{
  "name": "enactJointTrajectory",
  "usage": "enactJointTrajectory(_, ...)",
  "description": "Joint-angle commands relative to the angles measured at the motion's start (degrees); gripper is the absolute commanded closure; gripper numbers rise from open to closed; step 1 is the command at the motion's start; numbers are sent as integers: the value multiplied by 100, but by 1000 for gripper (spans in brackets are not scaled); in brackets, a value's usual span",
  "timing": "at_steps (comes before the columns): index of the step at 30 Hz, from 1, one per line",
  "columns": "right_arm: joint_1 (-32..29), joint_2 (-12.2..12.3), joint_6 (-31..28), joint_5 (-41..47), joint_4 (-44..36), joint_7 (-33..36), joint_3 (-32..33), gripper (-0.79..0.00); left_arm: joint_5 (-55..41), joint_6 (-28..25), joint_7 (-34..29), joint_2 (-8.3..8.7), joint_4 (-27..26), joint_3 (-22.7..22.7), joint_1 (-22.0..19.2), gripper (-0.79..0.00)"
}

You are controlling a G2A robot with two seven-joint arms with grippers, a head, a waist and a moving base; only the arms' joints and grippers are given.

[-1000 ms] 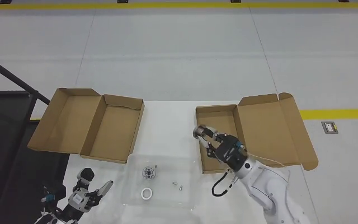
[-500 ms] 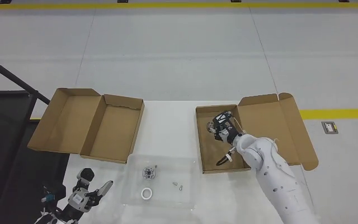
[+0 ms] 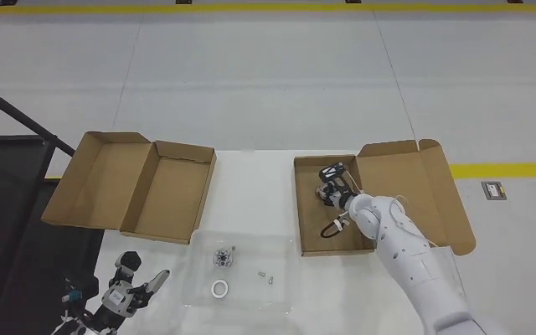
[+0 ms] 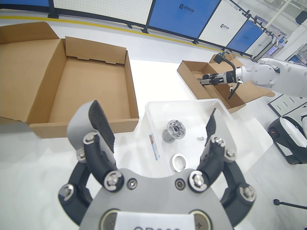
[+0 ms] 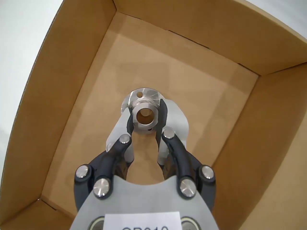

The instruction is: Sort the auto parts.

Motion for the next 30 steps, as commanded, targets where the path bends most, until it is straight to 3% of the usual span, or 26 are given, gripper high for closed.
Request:
enactJointTrajectory(1,37,-17,17,-12,79,-72,-21,-668,0,0,0,0,0,0,0,-785)
enactJointTrajectory(3,60,-27,36,-36,122,-146,-36,-782,0,0,0,0,0,0,0,-785)
enactJointTrajectory(10,20,6,165,-181,-42,-389,4,-785,0,0,0,0,0,0,0,-785)
enactJointTrajectory(14,-239,102,148,-351,-669,-702,113,-785,0,0,0,0,0,0,0,-785)
enactJointTrajectory(18,-926,276,102,-673,-2081,-715,317,-785,0,0,0,0,0,0,0,-785)
enactJointTrajectory(22,-1925,476,-9,-1062,-4042,-197,607,-785,0,0,0,0,0,0,0,-785)
enactJointTrajectory(26,-2803,619,-512,-1539,-5754,286,669,-785,0,0,0,0,0,0,0,-785)
enactJointTrajectory(30,-3341,687,-1070,-1973,-6773,651,423,-785,0,0,0,0,0,0,0,-785)
